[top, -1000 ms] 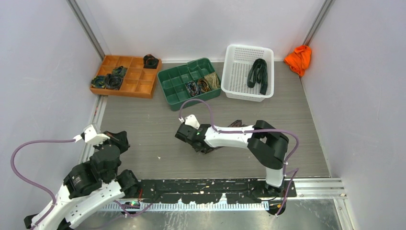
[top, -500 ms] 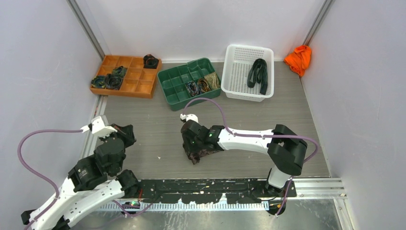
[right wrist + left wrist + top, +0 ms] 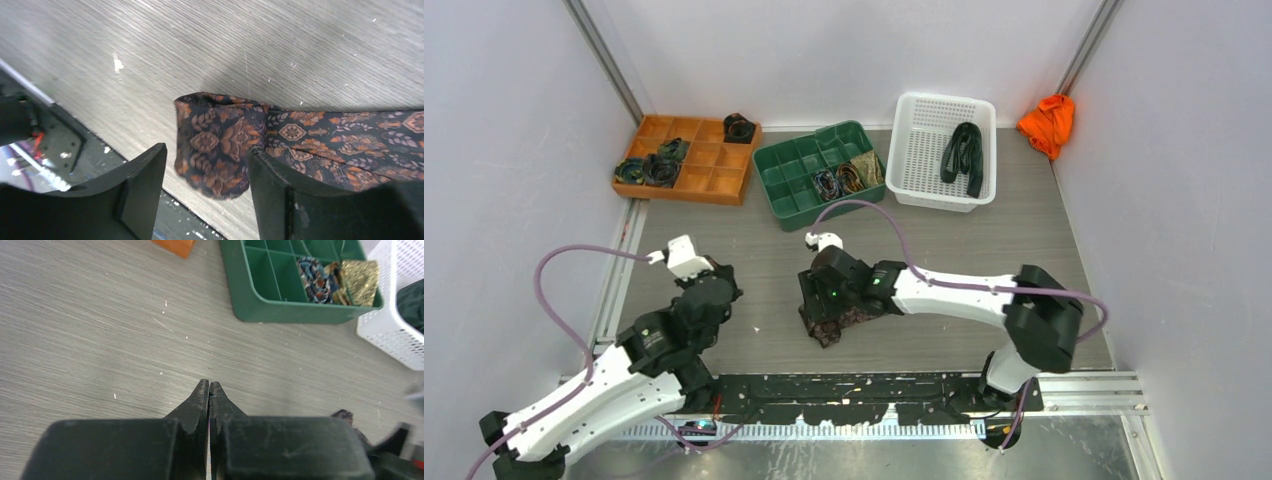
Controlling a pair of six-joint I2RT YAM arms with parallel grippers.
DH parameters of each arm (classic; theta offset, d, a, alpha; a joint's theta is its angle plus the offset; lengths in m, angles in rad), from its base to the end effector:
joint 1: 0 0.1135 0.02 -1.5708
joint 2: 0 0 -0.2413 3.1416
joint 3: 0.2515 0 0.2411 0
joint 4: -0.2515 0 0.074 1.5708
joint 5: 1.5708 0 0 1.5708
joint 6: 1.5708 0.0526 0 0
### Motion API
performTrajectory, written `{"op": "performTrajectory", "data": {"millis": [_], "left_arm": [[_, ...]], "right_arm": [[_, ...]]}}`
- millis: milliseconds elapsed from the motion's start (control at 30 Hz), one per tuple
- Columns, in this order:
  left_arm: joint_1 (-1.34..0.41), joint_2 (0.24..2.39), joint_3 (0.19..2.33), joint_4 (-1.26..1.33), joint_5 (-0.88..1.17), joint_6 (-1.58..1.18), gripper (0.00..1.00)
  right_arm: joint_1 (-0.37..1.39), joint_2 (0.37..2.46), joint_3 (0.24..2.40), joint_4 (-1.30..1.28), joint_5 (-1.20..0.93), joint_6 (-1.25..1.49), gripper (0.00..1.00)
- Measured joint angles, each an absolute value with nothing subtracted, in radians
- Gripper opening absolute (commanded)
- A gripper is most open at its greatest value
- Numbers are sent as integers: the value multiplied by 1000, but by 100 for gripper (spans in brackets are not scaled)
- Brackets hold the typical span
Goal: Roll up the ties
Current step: Roll the tie at the center of the board.
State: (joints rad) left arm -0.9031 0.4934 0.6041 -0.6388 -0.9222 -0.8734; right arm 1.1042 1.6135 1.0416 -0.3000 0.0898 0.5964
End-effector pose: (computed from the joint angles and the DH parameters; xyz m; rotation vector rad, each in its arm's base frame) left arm 0.1099 -0.0717 0.2599 -0.4908 1.8222 -0.2401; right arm 0.1574 0.3019 0.1819 -0.5991 2.4747 0.6217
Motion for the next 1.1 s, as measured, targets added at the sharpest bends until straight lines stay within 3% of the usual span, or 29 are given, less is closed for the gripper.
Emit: {"op": "performTrajectory", "data": {"millis": [133,367,500,733,1100], "left_arm": [[-897,632,593,-562,-907,-883,0],[-698,987,593,-345,-641,-857,0],[-562,1111,593,-194,-430,-833,0],[-535,1343,608,45,-117,-769,0],[-536,1597,546,398,204,-760,0]], "right_arm": [[1104,1473,1021,-308,99,597,66],[1133,1264,924,-349,152,648,17],[1179,1241,817,-340,150,718,2],[1249,1268,619,-190,96,857,1],[1261,1459,540,99,65,973,1]]}}
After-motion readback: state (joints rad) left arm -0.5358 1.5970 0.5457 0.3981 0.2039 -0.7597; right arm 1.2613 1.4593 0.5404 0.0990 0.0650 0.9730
